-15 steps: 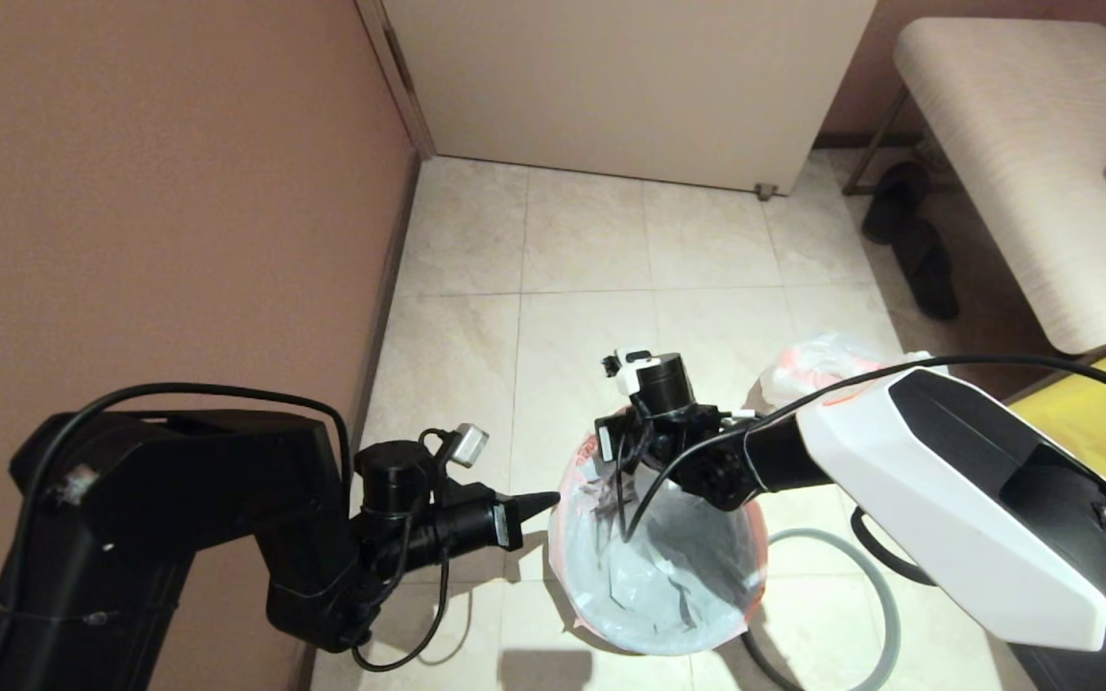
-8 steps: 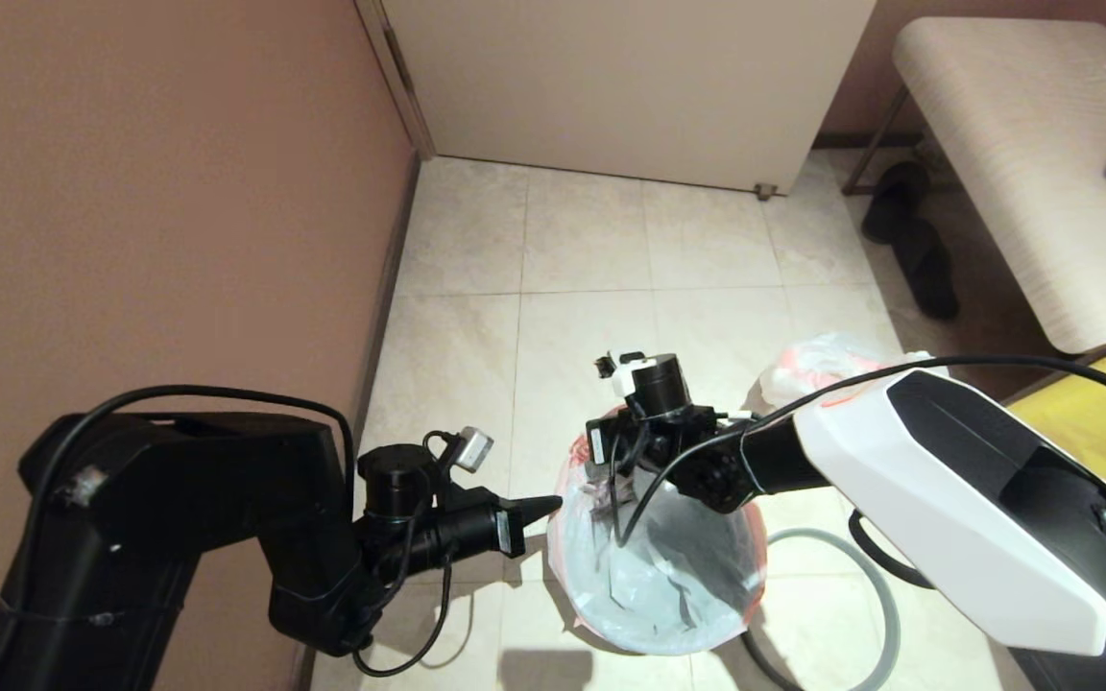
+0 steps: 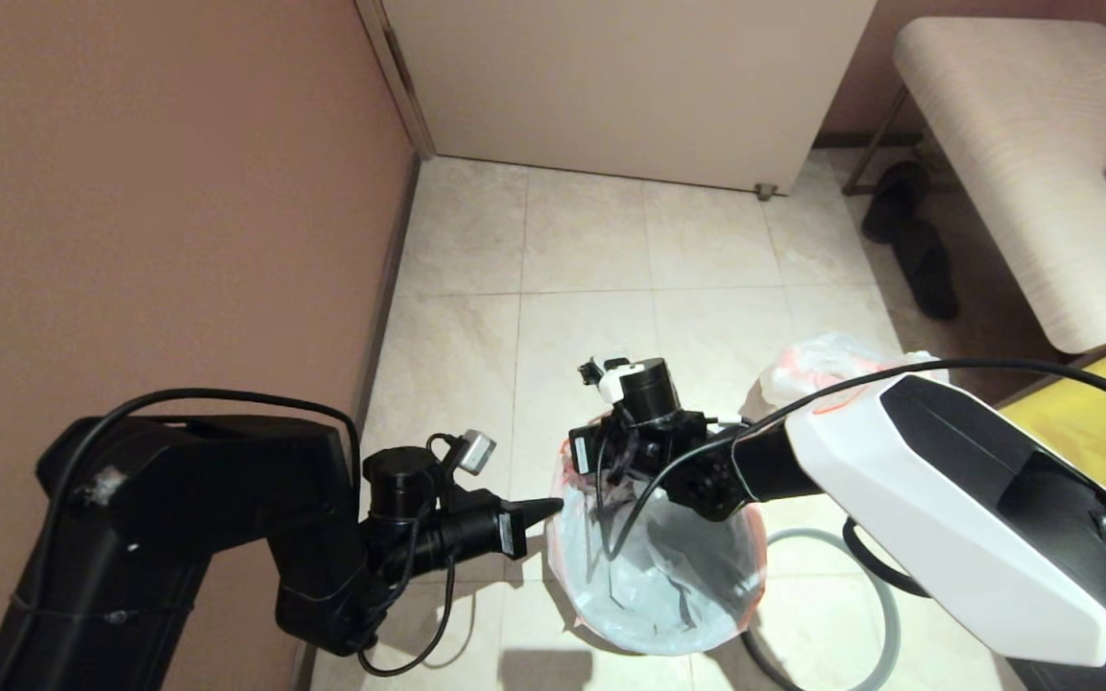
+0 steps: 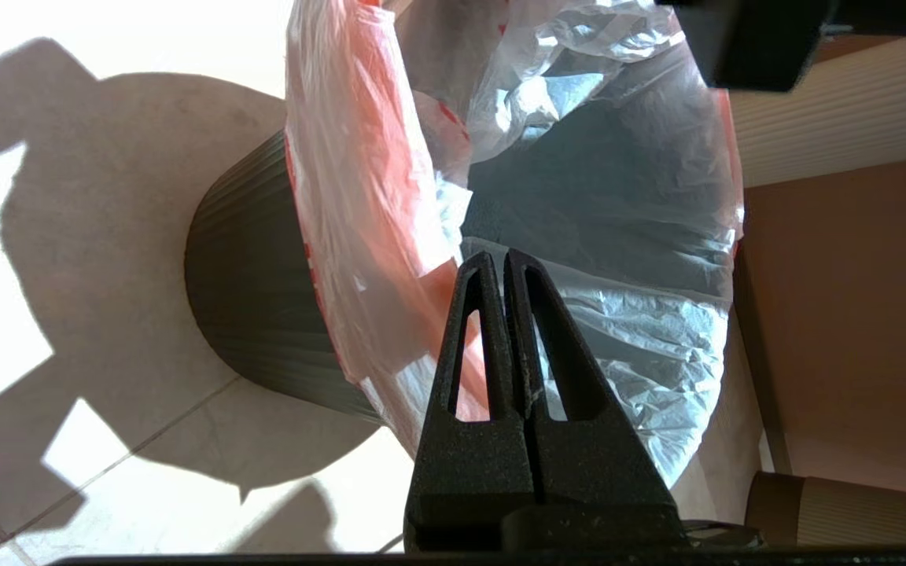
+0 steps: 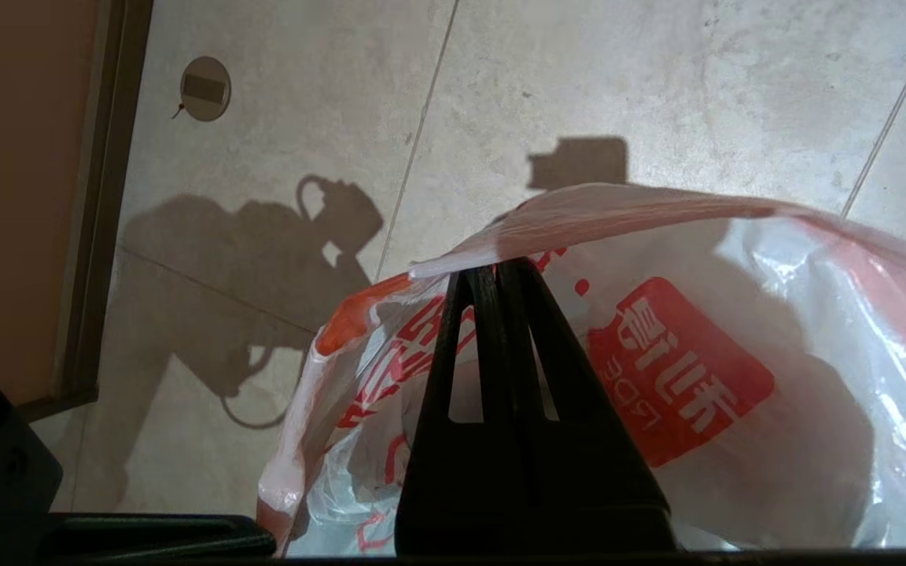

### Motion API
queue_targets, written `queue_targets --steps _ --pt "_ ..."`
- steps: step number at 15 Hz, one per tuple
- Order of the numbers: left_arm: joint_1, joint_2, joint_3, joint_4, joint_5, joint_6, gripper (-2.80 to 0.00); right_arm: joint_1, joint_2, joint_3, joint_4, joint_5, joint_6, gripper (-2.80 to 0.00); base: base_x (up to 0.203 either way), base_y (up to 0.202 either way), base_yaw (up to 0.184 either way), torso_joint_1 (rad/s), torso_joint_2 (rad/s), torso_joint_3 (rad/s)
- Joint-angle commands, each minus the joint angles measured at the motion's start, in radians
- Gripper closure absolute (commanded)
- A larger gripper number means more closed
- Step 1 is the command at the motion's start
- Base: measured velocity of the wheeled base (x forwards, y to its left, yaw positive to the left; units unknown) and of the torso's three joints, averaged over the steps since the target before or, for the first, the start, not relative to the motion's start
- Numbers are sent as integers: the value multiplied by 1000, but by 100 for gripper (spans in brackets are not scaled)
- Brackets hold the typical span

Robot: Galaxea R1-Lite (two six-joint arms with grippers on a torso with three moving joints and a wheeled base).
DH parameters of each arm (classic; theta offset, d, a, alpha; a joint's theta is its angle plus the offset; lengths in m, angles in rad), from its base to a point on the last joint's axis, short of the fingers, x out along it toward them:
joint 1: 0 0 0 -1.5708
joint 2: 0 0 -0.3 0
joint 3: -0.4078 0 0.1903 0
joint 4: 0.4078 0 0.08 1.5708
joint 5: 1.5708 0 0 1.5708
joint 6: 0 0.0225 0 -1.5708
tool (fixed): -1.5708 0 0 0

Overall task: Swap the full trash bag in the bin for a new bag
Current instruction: Put the new garbage bag on the trash can

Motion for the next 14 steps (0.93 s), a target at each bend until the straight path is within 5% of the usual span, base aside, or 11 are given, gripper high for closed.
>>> queue_targets --steps 1,6,9,14 --pt "0 10 -7 -6 -3 -2 0 0 -6 15 -6 15 1 0 0 0 0 0 0 0" --pt "5 19 -15 7 8 0 0 -16 -42 67 -21 65 0 0 0 0 0 0 0 0" --pt "6 18 -23 93 51 82 0 -27 -43 68 -21 74 -1 0 0 0 0 0 0 0" --pt "13 17 -33 121 90 96 0 -41 -56 68 -18 78 -2 0 0 0 0 0 0 0"
